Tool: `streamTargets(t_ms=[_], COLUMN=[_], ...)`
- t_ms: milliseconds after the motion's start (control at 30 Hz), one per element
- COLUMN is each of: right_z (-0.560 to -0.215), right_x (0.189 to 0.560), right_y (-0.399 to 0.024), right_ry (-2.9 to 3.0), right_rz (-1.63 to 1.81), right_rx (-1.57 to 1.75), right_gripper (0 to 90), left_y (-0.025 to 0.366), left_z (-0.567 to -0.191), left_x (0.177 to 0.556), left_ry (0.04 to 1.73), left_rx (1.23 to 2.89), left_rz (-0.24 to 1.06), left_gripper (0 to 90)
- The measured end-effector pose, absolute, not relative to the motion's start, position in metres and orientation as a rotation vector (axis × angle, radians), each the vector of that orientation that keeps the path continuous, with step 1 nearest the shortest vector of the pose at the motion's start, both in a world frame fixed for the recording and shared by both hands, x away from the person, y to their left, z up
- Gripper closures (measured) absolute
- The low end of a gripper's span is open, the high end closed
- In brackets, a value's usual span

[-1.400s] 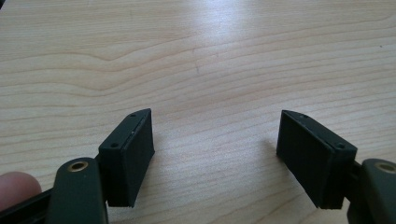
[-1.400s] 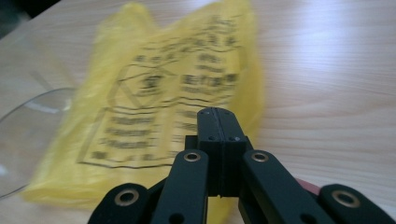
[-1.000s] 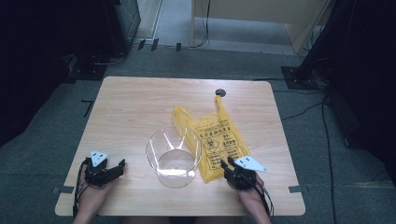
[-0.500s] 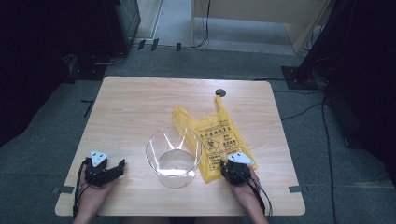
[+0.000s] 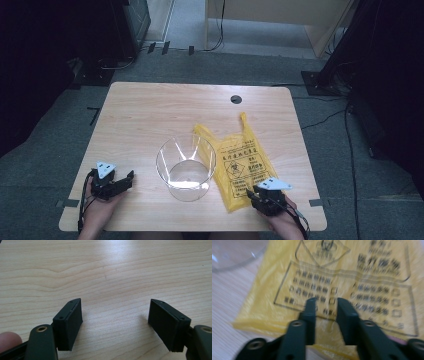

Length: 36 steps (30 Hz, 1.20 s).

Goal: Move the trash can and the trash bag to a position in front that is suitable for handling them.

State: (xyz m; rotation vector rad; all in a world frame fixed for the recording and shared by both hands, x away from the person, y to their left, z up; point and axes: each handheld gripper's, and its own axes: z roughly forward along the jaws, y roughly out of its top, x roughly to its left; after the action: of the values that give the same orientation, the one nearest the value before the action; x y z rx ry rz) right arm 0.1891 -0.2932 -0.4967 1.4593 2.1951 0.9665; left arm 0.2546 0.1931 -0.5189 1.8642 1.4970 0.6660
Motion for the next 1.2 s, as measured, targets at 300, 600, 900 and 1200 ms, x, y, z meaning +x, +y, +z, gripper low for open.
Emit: streamTargets(t_ms=[300, 600, 900, 1200], right_z=[-0.481, -0.51, -0.506, -0.501], right_x=[0.256, 0.279, 0.266, 0.257], right_y=[-0.313, -0.317, -0.281, -0.236], right_ry=[1.928, 1.927, 2.046, 2.158], right_rz=[1.034, 0.876, 0.932, 0.962], right_rx=[1.681, 1.817, 1.729, 1.629], right_gripper=[27.0, 19.2, 18.5, 17.0], left_y=[0.194, 0.193, 0.193, 0.193], left_z=[-0.519, -0.519, -0.519, -0.519], left_x=[0.255, 0.255, 0.255, 0.255], left_ry=[1.495, 1.495, 1.494, 1.493], left_rx=[1.859, 1.859, 1.867, 1.869], left_rz=[0.661, 0.661, 0.67, 0.672], left_gripper=[26.9, 26.8, 26.8, 26.8])
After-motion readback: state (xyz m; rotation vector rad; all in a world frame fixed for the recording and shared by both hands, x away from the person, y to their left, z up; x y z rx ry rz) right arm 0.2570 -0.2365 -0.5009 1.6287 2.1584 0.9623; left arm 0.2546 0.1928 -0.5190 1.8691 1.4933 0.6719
